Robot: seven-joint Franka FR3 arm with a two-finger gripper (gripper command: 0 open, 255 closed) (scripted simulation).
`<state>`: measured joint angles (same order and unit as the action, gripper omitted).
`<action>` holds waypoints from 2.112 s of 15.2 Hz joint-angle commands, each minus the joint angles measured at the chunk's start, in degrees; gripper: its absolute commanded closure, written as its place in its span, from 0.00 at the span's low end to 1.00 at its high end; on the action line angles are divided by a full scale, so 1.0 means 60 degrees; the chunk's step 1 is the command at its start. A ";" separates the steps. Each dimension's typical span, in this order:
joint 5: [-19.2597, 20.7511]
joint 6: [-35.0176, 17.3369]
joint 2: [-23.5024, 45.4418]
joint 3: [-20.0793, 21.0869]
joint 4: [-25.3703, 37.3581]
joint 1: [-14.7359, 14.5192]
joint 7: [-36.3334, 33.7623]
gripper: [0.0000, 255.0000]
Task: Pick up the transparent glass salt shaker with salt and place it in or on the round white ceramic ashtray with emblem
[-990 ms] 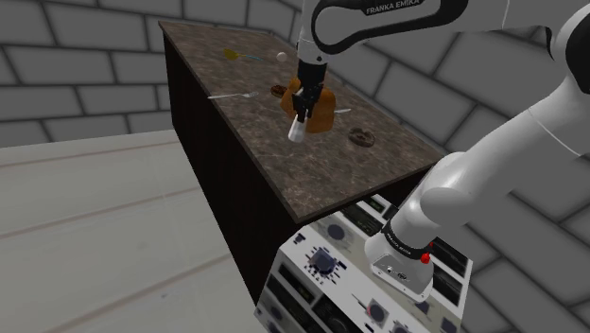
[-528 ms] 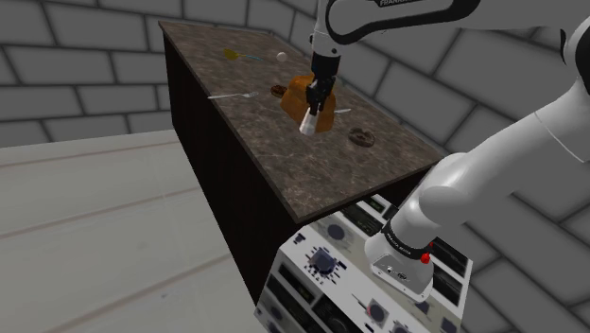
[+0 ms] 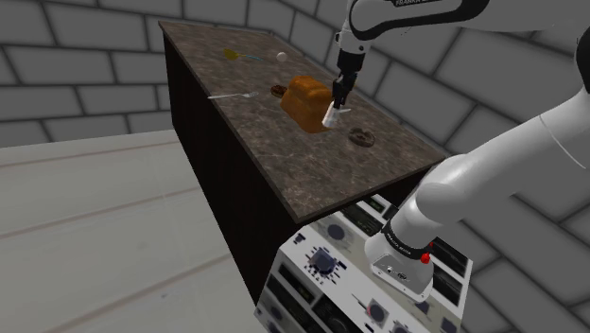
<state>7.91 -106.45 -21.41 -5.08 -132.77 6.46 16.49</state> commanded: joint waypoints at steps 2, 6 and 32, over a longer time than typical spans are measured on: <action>0.0260 0.0009 -0.0085 -0.0484 0.0008 0.0317 0.0691 1.00; 0.0561 0.0011 0.0044 -0.1142 0.0272 0.0714 0.1620 1.00; 0.0813 -0.1890 0.2046 -0.3363 0.0820 0.1786 0.4581 1.00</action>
<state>12.79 -116.83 -9.41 -25.17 -127.18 17.15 44.03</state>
